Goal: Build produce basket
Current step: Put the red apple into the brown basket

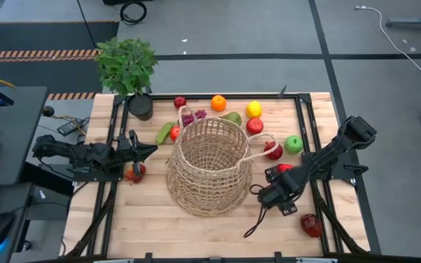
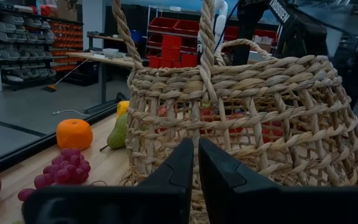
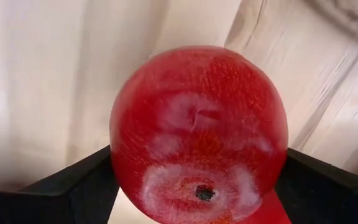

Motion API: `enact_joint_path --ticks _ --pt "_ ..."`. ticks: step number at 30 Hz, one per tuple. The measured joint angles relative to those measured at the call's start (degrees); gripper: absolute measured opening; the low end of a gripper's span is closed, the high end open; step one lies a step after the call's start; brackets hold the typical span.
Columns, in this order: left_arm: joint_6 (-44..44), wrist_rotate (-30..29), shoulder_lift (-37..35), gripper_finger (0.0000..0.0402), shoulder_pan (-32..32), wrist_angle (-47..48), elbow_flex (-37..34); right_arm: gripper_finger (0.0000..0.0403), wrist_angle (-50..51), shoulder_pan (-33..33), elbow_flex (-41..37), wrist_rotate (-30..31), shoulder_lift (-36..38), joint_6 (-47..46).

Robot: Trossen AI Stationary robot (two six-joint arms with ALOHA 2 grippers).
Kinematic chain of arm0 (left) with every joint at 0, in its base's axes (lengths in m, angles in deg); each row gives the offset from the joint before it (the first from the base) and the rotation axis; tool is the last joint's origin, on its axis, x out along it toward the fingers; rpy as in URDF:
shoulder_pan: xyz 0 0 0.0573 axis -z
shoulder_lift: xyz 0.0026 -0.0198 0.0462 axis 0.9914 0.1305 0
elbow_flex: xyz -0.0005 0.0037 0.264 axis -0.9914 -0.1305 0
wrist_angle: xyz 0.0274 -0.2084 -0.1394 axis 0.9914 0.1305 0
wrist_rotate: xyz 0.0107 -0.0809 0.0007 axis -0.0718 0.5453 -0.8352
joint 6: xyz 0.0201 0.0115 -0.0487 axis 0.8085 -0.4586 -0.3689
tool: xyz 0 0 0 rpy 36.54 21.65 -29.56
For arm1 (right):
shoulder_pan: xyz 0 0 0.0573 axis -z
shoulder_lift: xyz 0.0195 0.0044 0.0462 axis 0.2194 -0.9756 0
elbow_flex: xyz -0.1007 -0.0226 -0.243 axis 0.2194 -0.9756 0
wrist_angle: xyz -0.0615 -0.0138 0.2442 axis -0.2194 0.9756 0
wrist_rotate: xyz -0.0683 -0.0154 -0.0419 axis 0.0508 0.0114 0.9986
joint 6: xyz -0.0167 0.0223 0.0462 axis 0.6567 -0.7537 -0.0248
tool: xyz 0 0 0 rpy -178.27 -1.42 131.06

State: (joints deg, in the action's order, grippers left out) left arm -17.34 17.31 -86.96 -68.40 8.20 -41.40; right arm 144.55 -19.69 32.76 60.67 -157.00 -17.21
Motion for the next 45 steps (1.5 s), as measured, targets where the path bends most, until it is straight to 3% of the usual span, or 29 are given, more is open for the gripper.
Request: enact_joint_path --ticks 16,28,36,45 --pt "-0.02 0.00 -0.01 0.0031 0.01 0.00 -0.02 0.0372 10.04 3.63 24.16 -1.46 0.13 5.32" --pt "0.00 0.00 0.01 0.0029 -0.01 0.00 -0.02 0.0373 22.60 10.32 44.31 -1.74 0.16 7.36" --pt "-0.01 0.00 -0.01 0.0034 -0.01 0.01 0.00 0.0374 21.16 15.72 57.24 -0.17 0.24 7.46" --pt "-0.02 0.00 0.01 0.0030 0.01 0.00 -0.02 0.0375 14.06 22.16 64.83 -0.42 0.24 2.20"
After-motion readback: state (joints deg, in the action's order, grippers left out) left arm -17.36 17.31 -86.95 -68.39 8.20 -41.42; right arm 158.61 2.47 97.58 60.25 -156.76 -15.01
